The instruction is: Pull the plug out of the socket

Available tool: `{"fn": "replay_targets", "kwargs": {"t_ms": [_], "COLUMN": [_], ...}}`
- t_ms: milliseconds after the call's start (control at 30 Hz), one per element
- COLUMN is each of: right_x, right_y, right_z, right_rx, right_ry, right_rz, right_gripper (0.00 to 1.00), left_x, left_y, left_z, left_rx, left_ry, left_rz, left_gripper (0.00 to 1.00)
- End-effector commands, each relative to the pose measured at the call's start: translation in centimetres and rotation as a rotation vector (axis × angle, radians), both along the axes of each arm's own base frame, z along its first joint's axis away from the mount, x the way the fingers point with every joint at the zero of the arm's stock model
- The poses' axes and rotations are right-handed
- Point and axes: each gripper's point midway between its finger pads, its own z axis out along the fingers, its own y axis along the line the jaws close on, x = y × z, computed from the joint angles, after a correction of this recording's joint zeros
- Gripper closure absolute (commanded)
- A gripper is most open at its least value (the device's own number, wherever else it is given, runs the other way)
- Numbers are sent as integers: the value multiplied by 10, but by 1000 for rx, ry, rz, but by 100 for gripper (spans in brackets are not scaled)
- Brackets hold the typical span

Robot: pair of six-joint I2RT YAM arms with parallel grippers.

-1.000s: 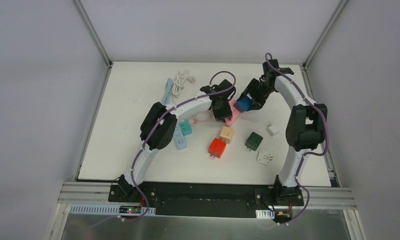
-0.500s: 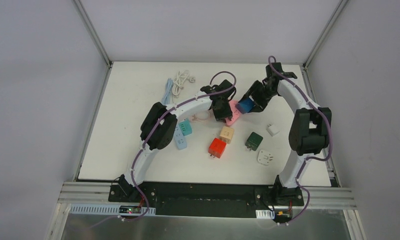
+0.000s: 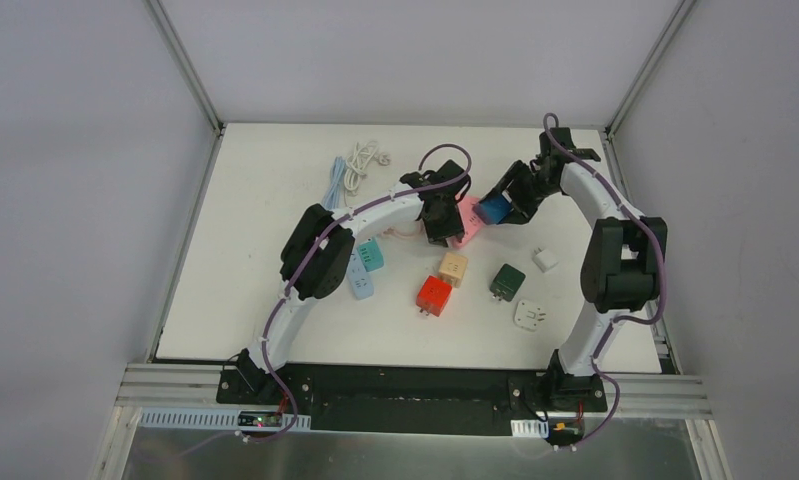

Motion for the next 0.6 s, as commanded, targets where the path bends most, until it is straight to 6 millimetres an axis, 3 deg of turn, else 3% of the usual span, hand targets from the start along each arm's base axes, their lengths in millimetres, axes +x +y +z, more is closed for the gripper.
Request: {"fn": "replay_targets", "kwargs": {"t_ms": [0, 233, 433, 567], "right_x": [-6, -22, -35, -41], "right_y": [21, 26, 38, 37], "right_z": [43, 9, 2, -5], "right_rx": [140, 129, 121, 102], "right_ry": [-124, -19, 19, 46], "right_rz": [59, 71, 121, 130], "right_gripper": [100, 100, 100, 100], "left_x": [6, 29, 37, 41], "left_y": [11, -10, -12, -4], "left_z": [-15, 27, 39, 45], "left_rx": [12, -117, -157, -160], "left_ry": [-21, -184, -248, -303], "left_rz": [-14, -56, -49, -26], "left_gripper": [57, 36, 32, 32]}}
